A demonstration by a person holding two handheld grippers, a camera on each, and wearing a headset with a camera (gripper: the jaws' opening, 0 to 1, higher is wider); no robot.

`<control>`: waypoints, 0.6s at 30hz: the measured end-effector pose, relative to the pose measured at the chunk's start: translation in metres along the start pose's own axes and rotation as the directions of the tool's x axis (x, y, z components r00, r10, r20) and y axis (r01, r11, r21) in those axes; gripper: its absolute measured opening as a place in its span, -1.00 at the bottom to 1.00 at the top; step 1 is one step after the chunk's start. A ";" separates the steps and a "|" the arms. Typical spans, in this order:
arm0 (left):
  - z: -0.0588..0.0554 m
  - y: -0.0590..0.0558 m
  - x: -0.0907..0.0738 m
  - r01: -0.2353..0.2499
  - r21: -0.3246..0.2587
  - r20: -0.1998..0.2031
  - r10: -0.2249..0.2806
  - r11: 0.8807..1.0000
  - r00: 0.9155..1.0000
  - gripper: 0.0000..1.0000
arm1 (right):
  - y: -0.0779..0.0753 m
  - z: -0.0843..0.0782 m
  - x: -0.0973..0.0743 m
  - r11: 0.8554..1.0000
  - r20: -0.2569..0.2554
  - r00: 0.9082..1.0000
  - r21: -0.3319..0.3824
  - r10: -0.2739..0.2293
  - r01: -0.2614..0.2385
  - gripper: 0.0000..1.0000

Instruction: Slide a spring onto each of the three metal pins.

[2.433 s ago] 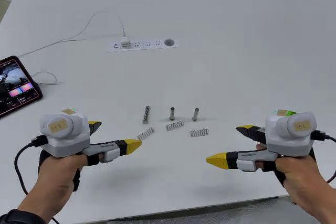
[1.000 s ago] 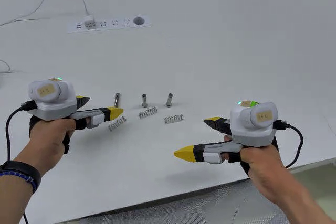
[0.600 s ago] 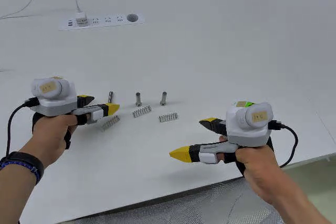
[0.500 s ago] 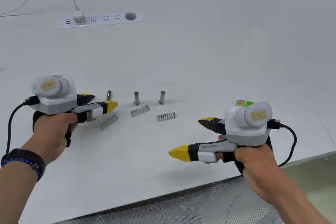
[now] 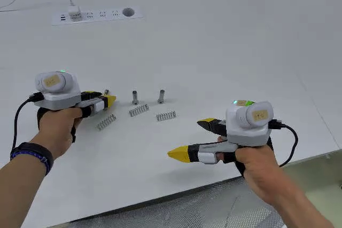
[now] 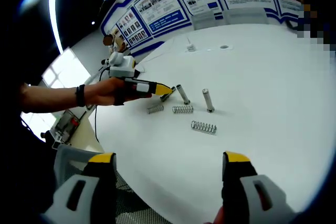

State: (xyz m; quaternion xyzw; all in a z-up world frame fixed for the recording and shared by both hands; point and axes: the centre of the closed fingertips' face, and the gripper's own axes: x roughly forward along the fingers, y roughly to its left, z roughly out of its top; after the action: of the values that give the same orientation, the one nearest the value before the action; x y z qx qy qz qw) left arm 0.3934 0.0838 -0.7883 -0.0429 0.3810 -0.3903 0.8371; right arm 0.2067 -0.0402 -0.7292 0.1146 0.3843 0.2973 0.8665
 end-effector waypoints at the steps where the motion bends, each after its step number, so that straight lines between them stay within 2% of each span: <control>1: 0.000 0.000 0.001 -0.002 0.003 0.000 0.002 1.000 1.000 -0.41 | 0.000 0.000 0.000 1.000 -0.001 1.000 0.000 0.001 -0.001 0.68; 7: 0.001 0.001 0.009 -0.024 0.038 -0.012 0.024 0.999 1.000 -0.51 | 0.000 -0.001 0.000 1.000 -0.002 1.000 0.002 0.003 -0.003 0.67; 9: 0.001 0.002 0.011 -0.035 0.083 -0.022 0.037 0.996 0.999 -0.55 | 0.000 -0.001 0.000 1.000 -0.001 1.000 0.005 0.003 -0.003 0.67; 12: 0.000 0.001 0.012 -0.045 0.150 -0.041 0.052 0.988 0.998 -0.62 | 0.000 -0.001 0.000 1.000 -0.002 1.000 0.003 0.002 -0.002 0.67; 14: -0.002 0.002 0.012 -0.049 0.210 -0.058 0.062 0.976 0.996 -0.71 | 0.000 -0.001 0.000 1.000 -0.001 1.000 0.006 0.003 -0.003 0.67; 16: -0.002 -0.001 0.013 -0.041 0.226 -0.062 0.056 0.973 0.997 -0.71 | 0.000 -0.001 0.000 1.000 -0.001 1.000 0.005 0.002 -0.002 0.67; 18: -0.003 -0.001 0.012 -0.032 0.270 -0.079 0.055 0.962 0.995 -0.73 | 0.000 -0.001 0.000 1.000 0.000 1.000 0.006 0.002 -0.002 0.67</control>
State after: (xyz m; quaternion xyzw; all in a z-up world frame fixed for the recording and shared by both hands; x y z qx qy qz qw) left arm 0.3956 0.0752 -0.7969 0.0961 0.3607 -0.4215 0.8264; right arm 0.2061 -0.0403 -0.7299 0.1173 0.3853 0.2970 0.8658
